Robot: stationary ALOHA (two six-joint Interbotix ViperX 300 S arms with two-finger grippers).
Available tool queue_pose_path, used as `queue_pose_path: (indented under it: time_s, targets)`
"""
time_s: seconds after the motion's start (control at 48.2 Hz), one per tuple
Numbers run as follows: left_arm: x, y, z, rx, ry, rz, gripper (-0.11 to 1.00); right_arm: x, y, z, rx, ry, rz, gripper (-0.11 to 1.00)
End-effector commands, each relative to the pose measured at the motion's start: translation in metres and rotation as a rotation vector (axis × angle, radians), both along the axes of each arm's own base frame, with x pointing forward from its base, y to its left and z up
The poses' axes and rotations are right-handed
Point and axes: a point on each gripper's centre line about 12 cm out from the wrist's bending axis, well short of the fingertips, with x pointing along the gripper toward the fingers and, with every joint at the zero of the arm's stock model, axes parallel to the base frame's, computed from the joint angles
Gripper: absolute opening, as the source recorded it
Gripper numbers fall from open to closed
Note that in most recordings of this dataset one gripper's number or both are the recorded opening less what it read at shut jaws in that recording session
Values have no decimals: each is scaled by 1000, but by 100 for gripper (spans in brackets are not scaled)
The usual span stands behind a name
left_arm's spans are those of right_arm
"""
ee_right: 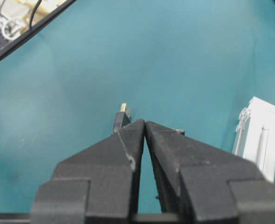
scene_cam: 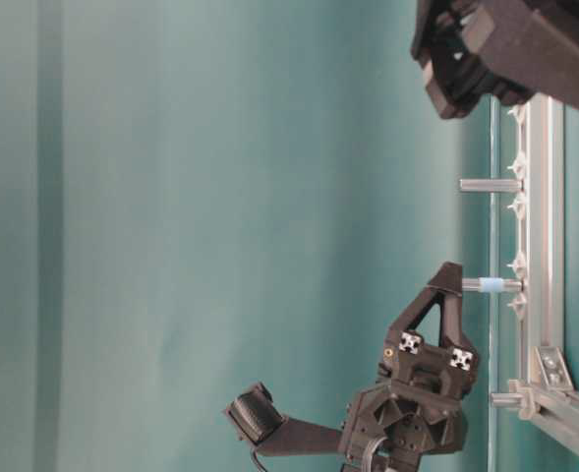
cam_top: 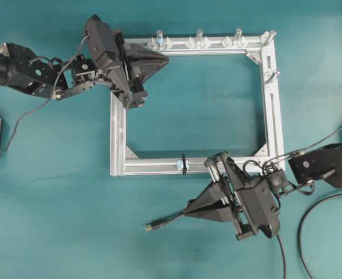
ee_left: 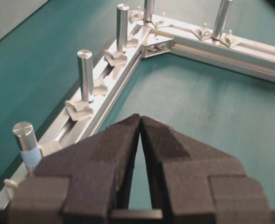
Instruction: Insert the wire through the string loop located in the center.
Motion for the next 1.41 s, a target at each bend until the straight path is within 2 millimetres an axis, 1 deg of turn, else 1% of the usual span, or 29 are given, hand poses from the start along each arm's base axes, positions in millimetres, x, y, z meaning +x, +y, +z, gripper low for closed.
queue_pose_path:
  time_s: [0.0,0.021,0.041,0.104,0.145,0.249,0.373,0.539,0.725,0.767,0.788,0.85,0.953,0.974,1.016,1.098,1.14,1.181,1.244,1.285,1.306,1.347,1.389]
  targets:
    - [4,-5,26,30,-33,-36,15,8,-3,12,14,-42,-12,19]
    - [3,-4,27,26,-23,-34,15,9,-2,13,16,-45,-12,19]
    - [2,-3,28,21,-12,-32,12,11,-2,15,18,-50,-12,16]
    - [1,-3,33,8,15,-33,1,15,-1,20,20,-66,-12,4]
    - [1,-3,37,2,30,-36,0,17,0,23,22,-73,-12,0]
    - [-3,-6,45,-14,68,-44,0,24,1,27,20,-74,-14,0]
    - [-13,-15,55,-27,104,-65,0,28,3,27,0,-34,-14,0]
    - [-31,-29,59,-43,154,-94,0,31,3,22,-25,29,-17,0]
    - [-53,-47,63,-42,159,-130,1,31,5,12,-14,78,-23,0]
    - [-57,-51,64,-41,156,-141,4,32,5,11,3,88,-26,0]
    - [-59,-53,64,-40,155,-146,7,32,6,9,10,95,-27,0]
    - [-64,-57,66,-37,147,-158,23,32,7,7,34,109,-32,0]
    - [-72,-65,67,-32,141,-178,53,33,9,3,63,128,-35,0]
    - [-73,-66,68,-31,138,-181,58,33,10,3,67,130,-32,0]
    - [-76,-70,69,-29,135,-193,61,33,11,2,72,134,-30,0]
    - [-83,-76,70,-24,127,-210,59,33,14,1,76,143,-24,1]
    - [-87,-79,70,-25,128,-221,59,33,14,1,76,148,-24,4]
    - [-92,-83,70,-24,130,-233,59,33,16,0,71,154,-21,11]
    - [-98,-88,69,-28,143,-249,59,33,18,-1,66,163,-15,27]
    - [-102,-91,68,-32,154,-260,59,32,19,-3,60,169,-12,39]
    - [-104,-93,67,-31,160,-267,59,32,20,-3,59,169,-9,47]
    - [-107,-96,66,-34,169,-277,59,32,21,-6,53,172,-2,58]
    - [-111,-99,66,-37,174,-286,59,32,21,-8,49,176,0,62]
